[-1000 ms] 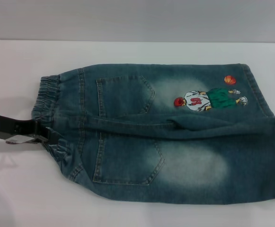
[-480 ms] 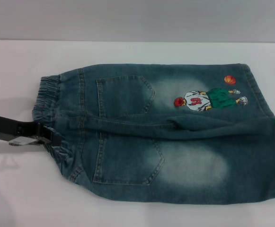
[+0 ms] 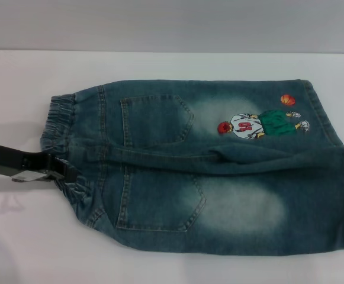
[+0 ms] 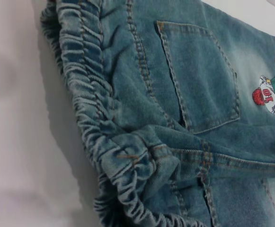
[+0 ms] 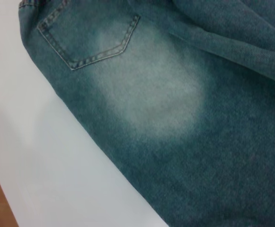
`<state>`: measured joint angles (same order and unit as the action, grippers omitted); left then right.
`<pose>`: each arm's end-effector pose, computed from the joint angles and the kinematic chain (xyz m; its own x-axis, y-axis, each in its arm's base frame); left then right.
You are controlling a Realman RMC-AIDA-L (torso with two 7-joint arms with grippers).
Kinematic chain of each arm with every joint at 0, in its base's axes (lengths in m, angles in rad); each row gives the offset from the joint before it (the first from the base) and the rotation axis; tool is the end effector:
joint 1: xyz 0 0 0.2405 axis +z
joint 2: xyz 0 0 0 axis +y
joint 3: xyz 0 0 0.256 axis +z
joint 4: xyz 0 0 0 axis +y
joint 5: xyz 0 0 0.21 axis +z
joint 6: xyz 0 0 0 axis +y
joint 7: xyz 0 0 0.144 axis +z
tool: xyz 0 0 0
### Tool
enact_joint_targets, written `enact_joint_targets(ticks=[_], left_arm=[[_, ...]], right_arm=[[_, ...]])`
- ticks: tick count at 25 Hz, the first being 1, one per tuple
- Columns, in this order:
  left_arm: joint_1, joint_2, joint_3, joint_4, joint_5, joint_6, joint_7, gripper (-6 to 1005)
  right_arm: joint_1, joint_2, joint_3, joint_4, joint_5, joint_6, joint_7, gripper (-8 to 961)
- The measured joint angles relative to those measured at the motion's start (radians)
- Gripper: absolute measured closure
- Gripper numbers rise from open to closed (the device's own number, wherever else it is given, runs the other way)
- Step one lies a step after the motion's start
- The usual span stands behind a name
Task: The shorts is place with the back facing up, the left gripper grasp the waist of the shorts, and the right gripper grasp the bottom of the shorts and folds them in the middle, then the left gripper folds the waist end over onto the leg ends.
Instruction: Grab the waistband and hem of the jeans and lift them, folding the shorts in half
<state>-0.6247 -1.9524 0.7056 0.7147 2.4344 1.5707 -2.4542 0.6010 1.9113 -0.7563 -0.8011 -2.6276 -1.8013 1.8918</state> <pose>-0.2979 0.3466 0.0419 0.1953 0.9657 0.1708 0.9797 -0.1843 -0.0785 0.3137 0.3110 0.0689 0.6707 -0.7175 0.1881 -0.7132 -0.6935 -0.1023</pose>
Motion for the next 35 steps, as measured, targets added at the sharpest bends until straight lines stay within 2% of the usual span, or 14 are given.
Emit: enact_joint_targets(ticks=[29,35], left_arm=[[-0.006,0.000,0.000,0.000,0.000,0.001,0.000,943],[-0.006,0.000,0.000,-0.001,0.000,0.000,0.000,943]], right_arm=[[0.002,0.000,0.009,-0.015,-0.029,0.004,-0.004,391],[0.003,0.016,0.002,-0.022,-0.028,0.007,-0.007,391]])
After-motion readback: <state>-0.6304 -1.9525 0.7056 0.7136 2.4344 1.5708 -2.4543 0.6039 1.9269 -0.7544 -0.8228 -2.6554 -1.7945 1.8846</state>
